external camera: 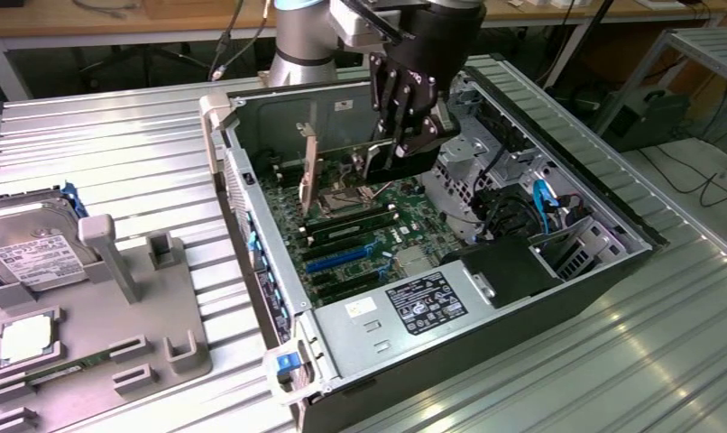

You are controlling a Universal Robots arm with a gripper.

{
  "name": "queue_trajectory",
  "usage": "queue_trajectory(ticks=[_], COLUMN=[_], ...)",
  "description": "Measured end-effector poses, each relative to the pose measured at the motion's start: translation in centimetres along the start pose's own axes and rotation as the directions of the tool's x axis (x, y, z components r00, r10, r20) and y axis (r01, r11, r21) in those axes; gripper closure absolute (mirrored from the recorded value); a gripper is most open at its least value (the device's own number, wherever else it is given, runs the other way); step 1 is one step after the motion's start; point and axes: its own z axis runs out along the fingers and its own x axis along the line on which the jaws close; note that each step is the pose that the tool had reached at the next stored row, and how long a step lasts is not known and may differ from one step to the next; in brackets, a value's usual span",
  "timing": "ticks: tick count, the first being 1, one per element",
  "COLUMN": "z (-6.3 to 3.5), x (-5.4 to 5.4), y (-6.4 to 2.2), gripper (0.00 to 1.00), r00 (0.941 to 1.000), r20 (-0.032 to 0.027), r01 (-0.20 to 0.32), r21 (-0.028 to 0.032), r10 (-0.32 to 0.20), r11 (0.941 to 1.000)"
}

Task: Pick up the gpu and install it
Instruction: 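Insert the gpu into the slot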

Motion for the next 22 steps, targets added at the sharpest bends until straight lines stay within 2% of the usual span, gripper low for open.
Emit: queue_trajectory(ticks=[4,8,16,18,22], z=[0.38,0.72,1.47,1.75,2.45], x=[0.0,0.0,0.0,0.0,0.0], y=[0.22,0.89,1.28,1.73,1.81], gripper=[0.73,0.73,0.73,0.73,0.73], r00=[1.0000,1.0000,1.0000,1.0000,1.0000], r20=[-0.0001,-0.0001,-0.0002,-0.0001,-0.0001], r01=[0.000,0.000,0.000,0.000,0.000], r21=[0.0000,0.0000,-0.0001,-0.0001,-0.0001], r10=[0.000,0.000,0.000,0.000,0.000], r11=[1.0000,1.0000,1.0000,1.0000,1.0000])
